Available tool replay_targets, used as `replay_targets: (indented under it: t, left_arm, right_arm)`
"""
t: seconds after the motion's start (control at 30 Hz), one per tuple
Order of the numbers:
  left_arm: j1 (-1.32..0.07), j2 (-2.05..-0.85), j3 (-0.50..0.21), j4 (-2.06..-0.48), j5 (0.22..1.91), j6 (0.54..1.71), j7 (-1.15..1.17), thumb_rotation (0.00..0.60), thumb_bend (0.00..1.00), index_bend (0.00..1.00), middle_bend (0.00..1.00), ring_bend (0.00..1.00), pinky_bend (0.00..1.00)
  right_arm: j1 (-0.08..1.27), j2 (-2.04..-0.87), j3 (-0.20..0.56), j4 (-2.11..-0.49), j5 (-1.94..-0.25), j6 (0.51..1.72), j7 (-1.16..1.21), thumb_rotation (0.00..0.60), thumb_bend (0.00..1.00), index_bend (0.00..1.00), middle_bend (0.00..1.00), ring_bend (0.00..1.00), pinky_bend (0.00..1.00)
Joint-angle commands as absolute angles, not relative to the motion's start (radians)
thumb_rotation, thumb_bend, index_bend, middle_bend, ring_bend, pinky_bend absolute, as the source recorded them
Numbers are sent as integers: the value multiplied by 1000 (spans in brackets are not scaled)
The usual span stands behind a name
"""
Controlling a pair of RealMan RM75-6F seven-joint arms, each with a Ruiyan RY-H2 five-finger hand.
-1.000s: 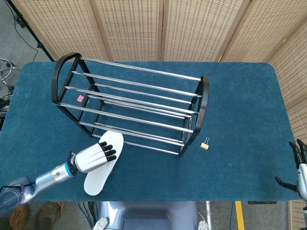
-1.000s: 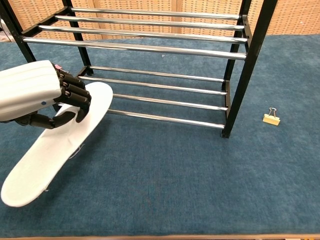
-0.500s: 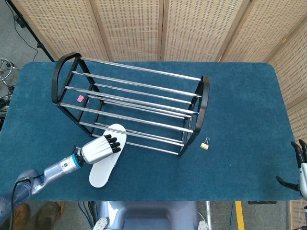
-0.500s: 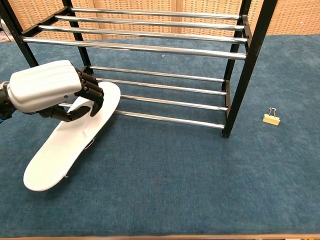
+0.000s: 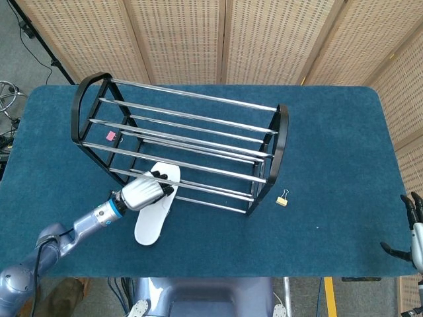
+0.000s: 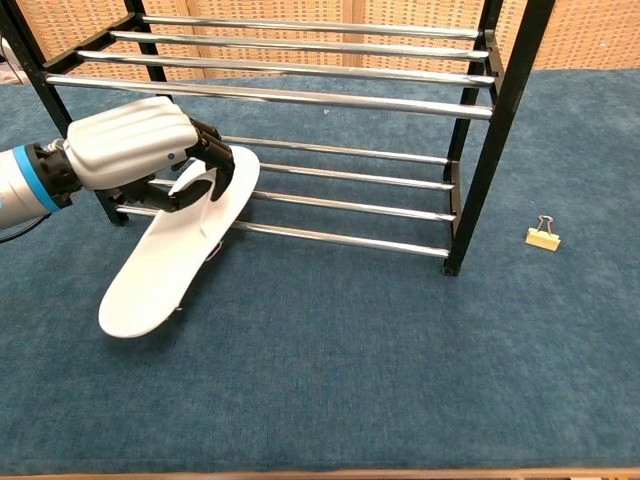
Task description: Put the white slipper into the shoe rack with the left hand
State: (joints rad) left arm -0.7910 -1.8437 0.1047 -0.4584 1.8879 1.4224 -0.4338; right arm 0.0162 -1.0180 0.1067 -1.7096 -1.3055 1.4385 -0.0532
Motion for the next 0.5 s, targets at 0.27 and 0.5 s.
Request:
replay_targets:
  t: [0.27, 0.5]
  left_arm:
    - [-823, -1891, 123, -392, 1869, 1370, -452, 600, 594, 641, 575, 459, 638]
    - [-851, -1907, 115, -357, 1846, 1357, -465, 600, 593, 641, 575, 459, 638]
  right_arm:
    - [26, -1026, 112, -1689, -1304, 1429, -41, 600, 0, 0, 0, 0, 0]
    - [28, -1029, 116, -1683, -1292, 1426, -46, 600, 0, 0, 0, 0, 0]
